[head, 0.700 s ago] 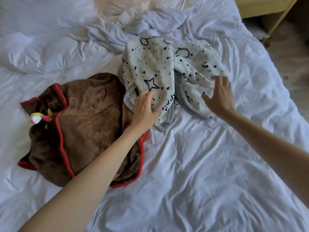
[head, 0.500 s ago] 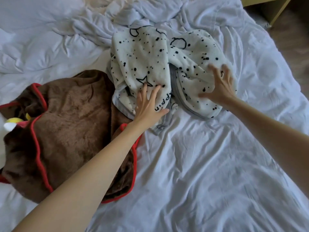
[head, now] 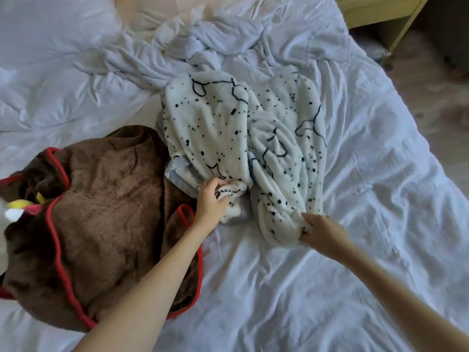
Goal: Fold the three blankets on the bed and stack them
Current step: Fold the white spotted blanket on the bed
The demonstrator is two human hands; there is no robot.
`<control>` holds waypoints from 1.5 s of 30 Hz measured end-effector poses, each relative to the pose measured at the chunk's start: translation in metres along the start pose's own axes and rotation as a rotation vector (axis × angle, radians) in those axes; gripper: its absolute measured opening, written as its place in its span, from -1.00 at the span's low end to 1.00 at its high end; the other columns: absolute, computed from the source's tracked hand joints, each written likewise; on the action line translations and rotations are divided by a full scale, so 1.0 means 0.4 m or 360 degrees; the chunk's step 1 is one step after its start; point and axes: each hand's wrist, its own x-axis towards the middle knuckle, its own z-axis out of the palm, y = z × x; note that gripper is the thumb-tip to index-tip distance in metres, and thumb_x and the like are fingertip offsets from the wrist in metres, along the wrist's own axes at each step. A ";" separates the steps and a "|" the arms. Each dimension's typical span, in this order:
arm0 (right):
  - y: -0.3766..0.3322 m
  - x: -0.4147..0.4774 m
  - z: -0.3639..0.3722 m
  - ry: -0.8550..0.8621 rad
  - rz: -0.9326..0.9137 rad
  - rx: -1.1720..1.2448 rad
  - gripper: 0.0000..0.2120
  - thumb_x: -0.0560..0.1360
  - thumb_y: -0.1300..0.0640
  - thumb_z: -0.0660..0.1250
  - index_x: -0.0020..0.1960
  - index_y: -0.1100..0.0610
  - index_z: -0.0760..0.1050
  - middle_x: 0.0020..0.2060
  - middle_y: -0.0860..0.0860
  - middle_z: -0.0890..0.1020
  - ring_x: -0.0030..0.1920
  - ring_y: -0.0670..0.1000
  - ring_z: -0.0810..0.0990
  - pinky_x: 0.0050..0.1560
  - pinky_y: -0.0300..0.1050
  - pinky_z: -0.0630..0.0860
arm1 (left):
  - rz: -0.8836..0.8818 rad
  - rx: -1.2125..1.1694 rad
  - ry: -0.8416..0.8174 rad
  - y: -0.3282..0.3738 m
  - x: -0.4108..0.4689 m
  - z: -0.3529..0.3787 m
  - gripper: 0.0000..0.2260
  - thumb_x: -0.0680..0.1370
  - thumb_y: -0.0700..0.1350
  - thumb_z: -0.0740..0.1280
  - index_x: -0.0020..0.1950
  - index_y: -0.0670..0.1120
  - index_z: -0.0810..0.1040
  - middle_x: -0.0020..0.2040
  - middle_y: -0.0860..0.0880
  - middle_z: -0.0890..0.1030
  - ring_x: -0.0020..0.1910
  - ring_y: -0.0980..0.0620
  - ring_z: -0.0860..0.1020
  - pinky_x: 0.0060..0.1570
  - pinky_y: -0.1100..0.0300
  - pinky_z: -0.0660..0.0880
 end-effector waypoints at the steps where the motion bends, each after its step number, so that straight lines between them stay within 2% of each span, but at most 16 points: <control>1: 0.004 -0.035 -0.010 -0.0043 0.0044 0.0128 -0.81 0.36 0.08 0.43 -0.29 -0.01 0.41 -0.34 -0.02 0.59 -0.25 0.07 0.58 -0.28 -0.05 0.48 | -0.0014 -0.0005 -0.0023 0.006 -0.018 -0.018 -0.81 0.45 -0.35 0.36 0.05 -0.24 0.55 0.06 -0.17 0.55 0.03 -0.03 0.50 0.04 0.28 0.39; 3: 0.002 -0.103 -0.031 -0.0141 0.0126 0.0405 -0.91 0.36 0.13 0.45 -0.21 0.04 0.54 -0.31 -0.01 0.62 -0.23 0.05 0.60 -0.26 -0.08 0.49 | -0.0074 -0.0050 -0.0068 0.024 -0.066 -0.057 -0.83 0.49 -0.31 0.33 0.07 -0.21 0.56 0.03 -0.12 0.58 0.02 0.00 0.51 0.01 0.25 0.38; 7: -0.037 -0.212 -0.090 -0.0389 0.0157 0.0671 -0.81 0.39 0.20 0.41 0.01 0.08 0.60 -0.22 0.00 0.65 -0.19 -0.01 0.61 -0.22 -0.21 0.51 | -0.0233 -0.0191 -0.0162 0.088 -0.152 -0.142 -0.88 0.56 -0.23 0.24 -0.01 -0.06 0.54 -0.18 0.05 0.56 -0.19 0.14 0.50 -0.21 0.29 0.35; 10: -0.063 -0.261 -0.124 -0.0322 0.0123 0.0791 -0.75 0.40 0.20 0.41 0.08 0.10 0.58 -0.12 0.05 0.67 -0.09 0.05 0.63 -0.11 -0.14 0.56 | -0.0329 -0.0423 -0.0218 0.139 -0.200 -0.202 -0.81 0.59 -0.21 0.19 0.13 -0.12 0.55 0.02 -0.02 0.62 0.04 0.05 0.56 0.04 0.20 0.47; 12: -0.077 -0.281 -0.130 -0.0181 0.0110 0.0638 -0.75 0.43 0.16 0.39 0.10 0.10 0.53 -0.06 0.06 0.65 -0.03 0.10 0.61 -0.03 -0.01 0.56 | -0.0343 -0.0484 -0.0261 0.181 -0.223 -0.241 -0.74 0.61 -0.18 0.18 0.26 -0.09 0.53 0.18 -0.01 0.60 0.18 0.07 0.53 0.22 0.14 0.45; 14: -0.088 -0.294 -0.127 -0.0170 0.0128 0.0239 -0.64 0.46 0.10 0.36 0.23 0.08 0.43 0.15 0.09 0.54 0.11 0.13 0.54 0.09 0.07 0.53 | -0.0288 -0.0508 -0.0298 0.221 -0.240 -0.274 -0.72 0.63 -0.15 0.18 0.32 -0.08 0.51 0.24 0.01 0.58 0.24 0.09 0.51 0.28 0.15 0.43; 16: -0.105 -0.301 -0.122 -0.0199 0.0127 -0.0077 -0.42 0.45 0.12 0.36 0.42 0.04 0.25 0.40 0.12 0.29 0.31 0.15 0.36 0.25 0.07 0.44 | -0.0158 -0.0497 -0.0330 0.266 -0.249 -0.306 -0.77 0.64 -0.15 0.20 0.25 -0.06 0.54 0.18 0.04 0.61 0.18 0.19 0.54 0.19 0.23 0.45; 18: -0.148 -0.307 -0.130 -0.0057 0.0049 -0.0125 -0.33 0.44 0.13 0.37 0.47 0.04 0.16 0.46 0.13 0.16 0.39 0.15 0.26 0.35 0.08 0.36 | -0.0021 -0.0387 -0.0343 0.304 -0.255 -0.334 -0.85 0.63 -0.20 0.23 0.07 -0.09 0.58 0.00 0.05 0.63 -0.06 0.30 0.55 -0.01 0.34 0.43; 20: -0.218 -0.311 -0.150 0.0151 -0.0136 0.0032 -0.33 0.45 0.10 0.39 0.47 0.07 0.17 0.45 0.11 0.20 0.40 0.12 0.27 0.35 0.04 0.35 | 0.0093 -0.0274 -0.0355 0.332 -0.263 -0.361 -0.87 0.61 -0.22 0.27 0.09 -0.17 0.58 -0.02 0.04 0.63 -0.12 0.36 0.52 -0.09 0.46 0.41; 23: -0.350 -0.323 -0.206 0.0414 -0.0492 0.0246 -0.35 0.44 0.04 0.43 0.45 0.04 0.23 0.41 0.05 0.29 0.36 0.06 0.32 0.23 -0.05 0.40 | 0.0258 -0.0158 -0.0364 0.394 -0.282 -0.428 -0.70 0.58 -0.22 0.34 0.31 -0.17 0.53 0.08 0.27 0.53 0.09 0.47 0.45 -0.04 0.64 0.36; 26: -0.476 -0.345 -0.262 0.0606 -0.0737 0.0339 -0.41 0.43 -0.02 0.45 0.39 0.11 0.36 0.30 0.07 0.44 0.27 0.08 0.42 0.18 -0.01 0.43 | 0.0458 0.0045 -0.0307 0.456 -0.301 -0.523 -0.67 0.56 -0.18 0.38 0.32 -0.15 0.53 0.17 0.08 0.62 0.12 0.35 0.53 0.16 0.36 0.49; 29: -0.579 -0.370 -0.312 0.0815 -0.0770 0.0436 -0.60 0.47 -0.04 0.40 0.20 0.17 0.52 0.08 0.07 0.61 0.08 0.08 0.55 0.02 0.00 0.49 | 0.0664 0.0236 -0.0116 0.510 -0.327 -0.634 -0.73 0.51 -0.16 0.43 0.20 -0.11 0.58 0.08 0.00 0.68 0.04 0.11 0.63 0.05 0.15 0.58; 32: -0.662 -0.394 -0.360 0.0989 -0.0794 0.0406 -0.83 0.44 0.08 0.36 -0.03 0.15 0.53 -0.16 0.03 0.63 -0.13 0.09 0.56 -0.14 -0.04 0.45 | 0.0836 0.0440 0.0088 0.551 -0.364 -0.738 -0.81 0.47 -0.20 0.45 0.07 -0.11 0.60 -0.07 0.03 0.64 -0.10 0.03 0.62 -0.10 0.02 0.59; 37: -0.809 -0.445 -0.433 0.1288 -0.1007 0.0221 -0.82 0.40 0.10 0.33 -0.02 0.11 0.44 -0.17 -0.01 0.61 -0.19 0.04 0.53 0.00 -0.06 0.43 | 0.0906 0.0515 0.0308 0.609 -0.426 -0.890 -0.78 0.52 -0.15 0.40 0.15 -0.14 0.59 -0.13 -0.06 0.70 -0.23 -0.05 0.64 -0.23 0.05 0.57; 41: -0.920 -0.473 -0.480 0.1486 -0.1085 0.0104 -0.80 0.37 0.16 0.35 -0.04 0.13 0.41 -0.20 0.01 0.59 -0.29 0.08 0.51 -0.23 -0.11 0.36 | 0.0964 0.0656 0.0508 0.651 -0.476 -1.008 -0.85 0.53 -0.14 0.39 0.04 -0.17 0.60 -0.30 -0.08 0.64 -0.32 -0.17 0.58 -0.29 0.03 0.53; 45: -0.960 -0.463 -0.512 0.1469 -0.0842 0.0231 -0.74 0.31 0.39 0.22 -0.06 0.13 0.39 -0.16 0.04 0.57 -0.35 0.09 0.49 -0.44 -0.15 0.33 | 0.0912 0.0768 0.0732 0.652 -0.518 -1.121 -0.80 0.55 -0.14 0.36 -0.20 -0.12 0.39 -0.51 0.06 0.29 -0.46 -0.16 0.31 -0.39 0.08 0.36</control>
